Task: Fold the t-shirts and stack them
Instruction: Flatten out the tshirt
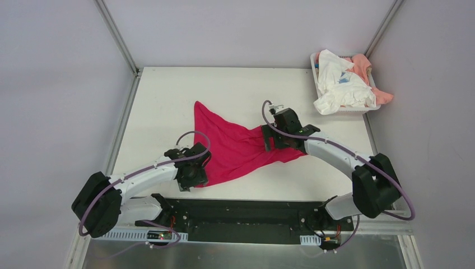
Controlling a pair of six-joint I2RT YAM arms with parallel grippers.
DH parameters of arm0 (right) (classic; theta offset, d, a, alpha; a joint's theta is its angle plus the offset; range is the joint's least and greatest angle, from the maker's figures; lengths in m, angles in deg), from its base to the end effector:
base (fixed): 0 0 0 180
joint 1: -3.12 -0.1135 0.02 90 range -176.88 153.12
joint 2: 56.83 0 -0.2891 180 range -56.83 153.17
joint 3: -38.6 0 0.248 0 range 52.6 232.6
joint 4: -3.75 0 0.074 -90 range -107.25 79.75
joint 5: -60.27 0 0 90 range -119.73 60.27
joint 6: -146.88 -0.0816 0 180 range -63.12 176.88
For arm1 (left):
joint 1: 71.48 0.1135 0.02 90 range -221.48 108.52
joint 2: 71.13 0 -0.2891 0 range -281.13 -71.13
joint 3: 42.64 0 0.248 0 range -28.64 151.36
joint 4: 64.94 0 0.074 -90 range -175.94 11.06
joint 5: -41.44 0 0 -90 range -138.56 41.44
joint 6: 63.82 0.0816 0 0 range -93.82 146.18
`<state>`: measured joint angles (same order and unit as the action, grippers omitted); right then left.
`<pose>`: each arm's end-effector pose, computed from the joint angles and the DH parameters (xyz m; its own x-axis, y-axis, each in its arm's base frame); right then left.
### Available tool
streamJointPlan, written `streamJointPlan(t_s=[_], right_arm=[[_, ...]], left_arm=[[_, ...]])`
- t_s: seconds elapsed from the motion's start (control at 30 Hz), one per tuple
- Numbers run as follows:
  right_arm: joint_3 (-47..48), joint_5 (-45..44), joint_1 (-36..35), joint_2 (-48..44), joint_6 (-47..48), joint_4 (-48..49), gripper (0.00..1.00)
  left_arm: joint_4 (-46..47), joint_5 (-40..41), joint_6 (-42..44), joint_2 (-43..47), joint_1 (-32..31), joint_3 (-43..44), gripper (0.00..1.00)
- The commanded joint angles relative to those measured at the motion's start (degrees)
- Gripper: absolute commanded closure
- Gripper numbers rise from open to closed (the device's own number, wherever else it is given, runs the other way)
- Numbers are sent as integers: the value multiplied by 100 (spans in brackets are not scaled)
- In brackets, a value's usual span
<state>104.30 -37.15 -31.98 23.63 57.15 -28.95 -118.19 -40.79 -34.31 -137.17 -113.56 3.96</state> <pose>0.2651 0.1734 0.2213 -0.6005 -0.4277 -0.6756 -0.5016 0.8595 -0.0983 0.1429 -0.1141 0.1473 -0.9009 -0.3483 -0.2589 -0.3043 0.9323 -0.1954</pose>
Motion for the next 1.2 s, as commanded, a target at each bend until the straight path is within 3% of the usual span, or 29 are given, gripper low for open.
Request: streamJointPlan(t_s=[0.0, 0.1, 0.13, 0.2, 0.23, 0.37, 0.43, 0.67, 0.97, 1.17], right_arm=[[473, 131, -27, 491, 597, 431, 10], [762, -193, -30, 940, 652, 445, 16], [814, -352, -34, 1052, 655, 491, 18], [861, -666, -37, 1197, 672, 621, 28], [879, -837, -36, 1235, 649, 667, 37], [722, -1509, -7, 1108, 523, 1096, 91], [723, -1806, 48, 1013, 427, 1169, 100], [1162, -2799, 539, 326, 262, 1040, 100], [1866, -1378, 1615, -1290, 40, 919, 100], [2919, -973, 1624, -2073, -372, 492, 100]], left_arm=[[591, 204, -25, -363, -61, -111, 44], [705, 285, 15, -699, -61, 33, 59], [701, 334, 16, -791, -58, 82, 68], [708, 454, -4, -906, -63, 151, 100], [703, 526, -10, -918, -56, 158, 100], [631, 861, -16, -704, -48, 72, 100], [487, 1032, -83, -393, -54, 24, 100], [-758, 2679, -197, 1088, -3, 460, 100], [-1209, 4592, 778, 1933, 352, 2516, 100], [-234, 4582, 2509, 2051, 350, 4418, 100]])
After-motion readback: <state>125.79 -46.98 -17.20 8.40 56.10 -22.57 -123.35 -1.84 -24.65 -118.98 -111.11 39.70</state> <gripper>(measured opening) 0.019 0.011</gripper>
